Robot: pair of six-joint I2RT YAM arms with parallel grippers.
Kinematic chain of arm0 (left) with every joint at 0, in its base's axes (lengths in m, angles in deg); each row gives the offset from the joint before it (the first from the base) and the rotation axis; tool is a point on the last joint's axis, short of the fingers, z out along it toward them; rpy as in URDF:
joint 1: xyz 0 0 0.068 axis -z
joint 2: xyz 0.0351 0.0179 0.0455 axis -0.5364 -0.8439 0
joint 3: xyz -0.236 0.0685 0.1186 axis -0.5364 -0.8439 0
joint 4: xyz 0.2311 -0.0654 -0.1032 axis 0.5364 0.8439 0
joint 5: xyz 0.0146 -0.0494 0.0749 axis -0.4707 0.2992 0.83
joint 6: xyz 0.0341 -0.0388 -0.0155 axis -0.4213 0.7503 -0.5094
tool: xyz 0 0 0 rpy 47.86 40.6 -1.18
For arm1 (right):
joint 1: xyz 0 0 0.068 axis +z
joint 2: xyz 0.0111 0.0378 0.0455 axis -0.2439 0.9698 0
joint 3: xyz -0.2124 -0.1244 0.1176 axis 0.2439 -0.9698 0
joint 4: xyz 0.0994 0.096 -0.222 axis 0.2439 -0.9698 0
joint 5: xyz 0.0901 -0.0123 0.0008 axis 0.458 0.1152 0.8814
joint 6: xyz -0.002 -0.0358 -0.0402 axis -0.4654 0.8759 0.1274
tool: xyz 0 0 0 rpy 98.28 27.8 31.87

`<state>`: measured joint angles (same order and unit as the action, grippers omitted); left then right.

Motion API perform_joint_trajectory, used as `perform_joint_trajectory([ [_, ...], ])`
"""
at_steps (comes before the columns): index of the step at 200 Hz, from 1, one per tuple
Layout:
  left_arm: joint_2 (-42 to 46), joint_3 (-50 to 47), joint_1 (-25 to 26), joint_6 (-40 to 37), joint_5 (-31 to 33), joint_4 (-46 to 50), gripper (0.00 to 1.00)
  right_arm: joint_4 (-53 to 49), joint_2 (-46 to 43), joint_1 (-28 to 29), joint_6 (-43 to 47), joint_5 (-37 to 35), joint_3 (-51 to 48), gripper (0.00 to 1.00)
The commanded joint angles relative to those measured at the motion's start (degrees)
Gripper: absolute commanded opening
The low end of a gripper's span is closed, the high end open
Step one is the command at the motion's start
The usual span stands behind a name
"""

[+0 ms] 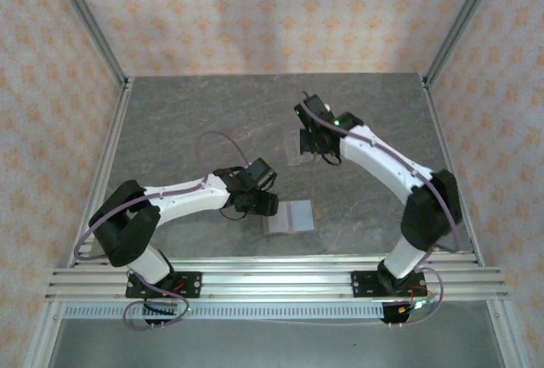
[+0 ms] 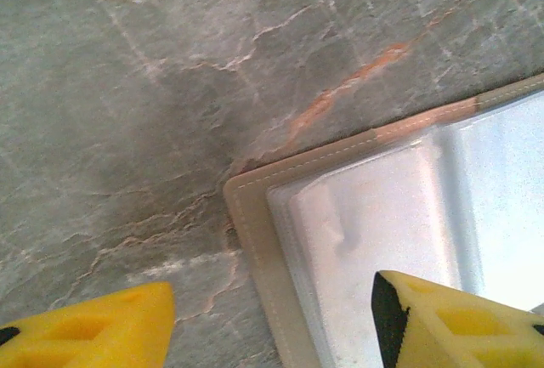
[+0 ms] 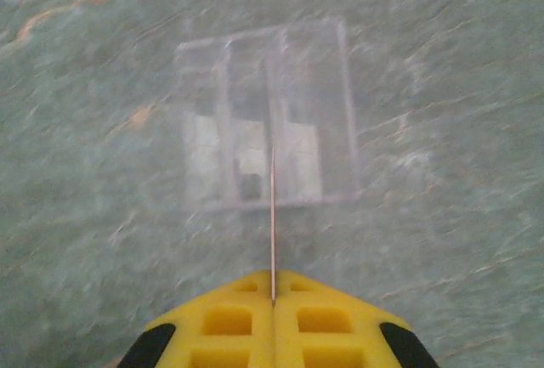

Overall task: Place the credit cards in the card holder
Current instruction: Pick up the credit card from the storage box, then insert the credit card into the card slot.

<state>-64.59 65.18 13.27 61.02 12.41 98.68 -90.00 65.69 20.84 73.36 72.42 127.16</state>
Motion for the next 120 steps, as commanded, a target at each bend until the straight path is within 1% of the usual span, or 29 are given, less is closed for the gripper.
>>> perform_joint_trajectory([
  [1,-2.2,2.4,1.5,-1.1,0.6,2.2,0.63,10.1,-6.1,0.7,-2.9,7.2,-9.2,0.0],
  [28,-4.6,3.6,2.5,-0.5,1.7,3.0,0.61,17.5,-13.3,1.2,-5.3,13.1,-19.7,0.0],
  [64,-5.8,3.2,3.0,0.6,2.3,3.1,0.57,26.8,-19.0,1.3,-9.7,19.9,-30.4,0.0],
  [93,-7.1,3.2,3.1,1.2,2.6,3.2,0.53,35.1,-22.4,1.4,-13.3,22.7,-38.2,0.0],
  [120,-7.0,2.6,3.3,1.9,3.1,3.2,0.5,40.8,-23.0,1.6,-15.8,25.0,-43.4,0.0],
])
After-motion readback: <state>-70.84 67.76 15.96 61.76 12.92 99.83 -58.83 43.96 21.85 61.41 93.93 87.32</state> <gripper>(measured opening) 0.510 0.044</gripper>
